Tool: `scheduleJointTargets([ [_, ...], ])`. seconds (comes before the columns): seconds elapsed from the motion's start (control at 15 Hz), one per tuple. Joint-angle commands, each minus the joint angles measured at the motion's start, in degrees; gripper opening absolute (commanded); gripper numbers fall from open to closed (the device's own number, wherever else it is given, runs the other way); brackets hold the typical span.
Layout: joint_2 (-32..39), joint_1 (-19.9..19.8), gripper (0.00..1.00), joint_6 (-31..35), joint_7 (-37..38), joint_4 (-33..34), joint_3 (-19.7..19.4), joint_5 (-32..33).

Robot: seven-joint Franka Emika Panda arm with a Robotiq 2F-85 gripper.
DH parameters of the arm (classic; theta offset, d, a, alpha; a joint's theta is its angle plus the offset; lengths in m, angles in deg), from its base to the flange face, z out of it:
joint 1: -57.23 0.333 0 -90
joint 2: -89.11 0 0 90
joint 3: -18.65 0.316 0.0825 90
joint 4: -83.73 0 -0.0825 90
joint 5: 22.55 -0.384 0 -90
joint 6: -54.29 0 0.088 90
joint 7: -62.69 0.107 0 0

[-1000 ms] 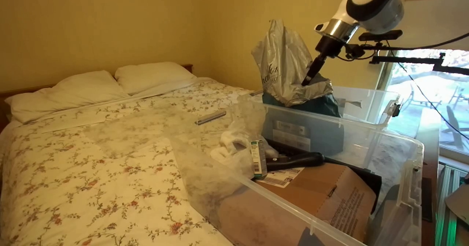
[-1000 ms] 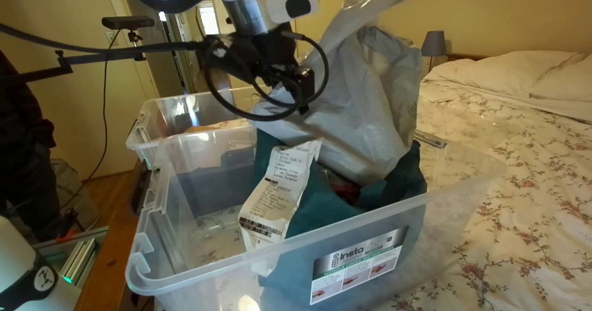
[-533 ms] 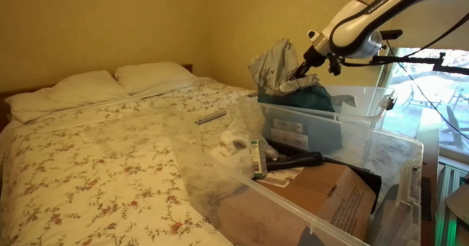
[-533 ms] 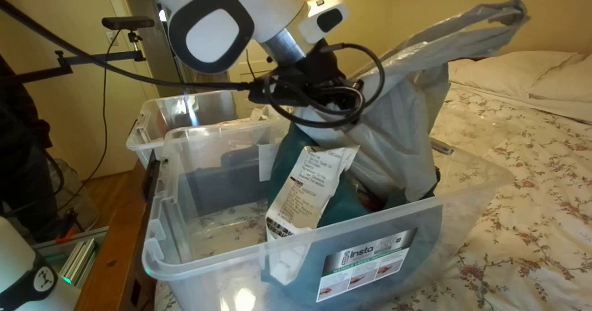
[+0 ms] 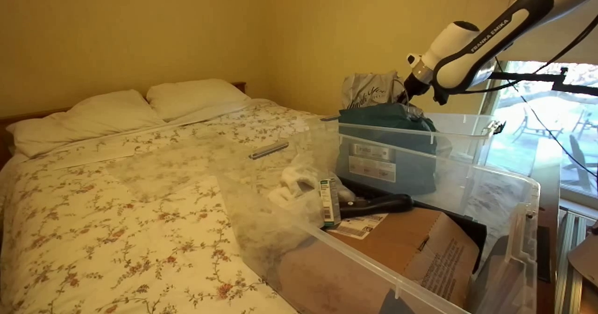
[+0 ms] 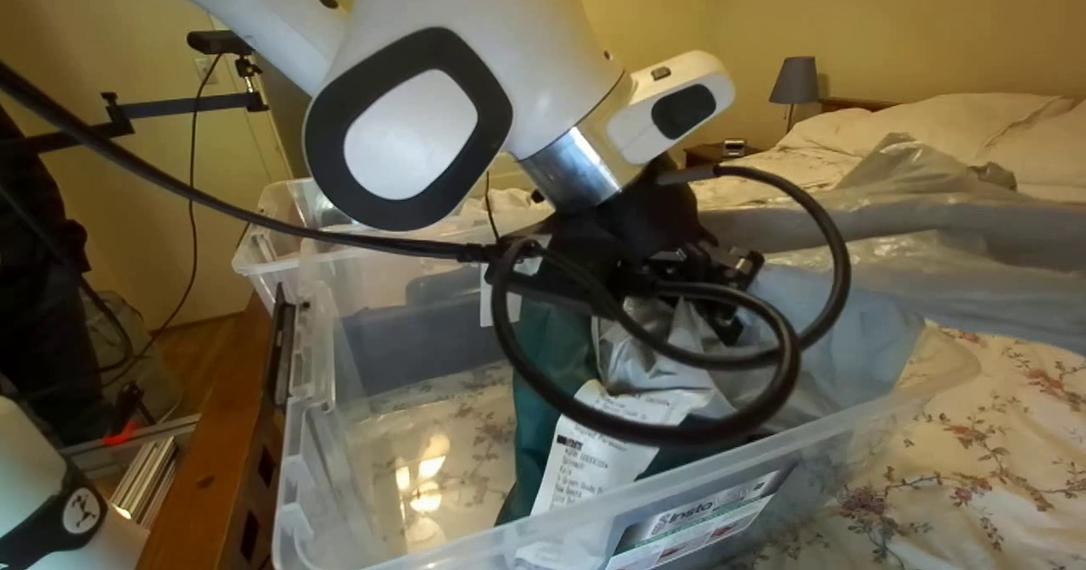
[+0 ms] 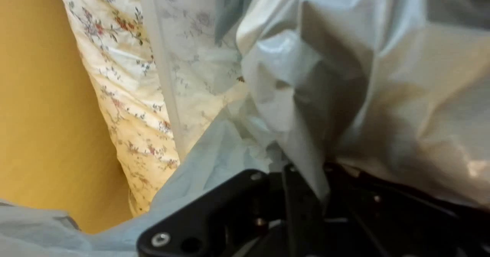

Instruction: Pick up the plastic from the box and put it in the other box

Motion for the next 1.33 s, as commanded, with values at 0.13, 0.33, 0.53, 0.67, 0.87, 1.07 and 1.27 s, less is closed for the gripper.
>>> scheduleJointTargets([
  [0.13, -9.38, 1.8, 0.0, -9.79, -18.13, -7.9, 8.26, -24.36],
  [0.33, -13.44, 5.52, 0.27, -20.01, -30.77, -6.66, 5.95, -37.83],
  [0.53, -14.36, 2.0, 0.45, -32.39, -22.18, -4.6, 5.72, -27.89],
  [0.67, -12.38, -0.05, 0.58, -30.47, -13.62, -4.83, 6.95, -20.32],
  [0.87, -6.31, 0.79, 0.49, -31.22, -6.55, -2.1, 7.25, -17.38],
  [1.07, -3.54, 3.11, 0.26, -34.06, -13.36, 0.04, 7.5, -26.65],
  [1.27, -2.47, 1.41, 0.05, -30.37, -19.01, -1.51, 7.7, -23.92],
])
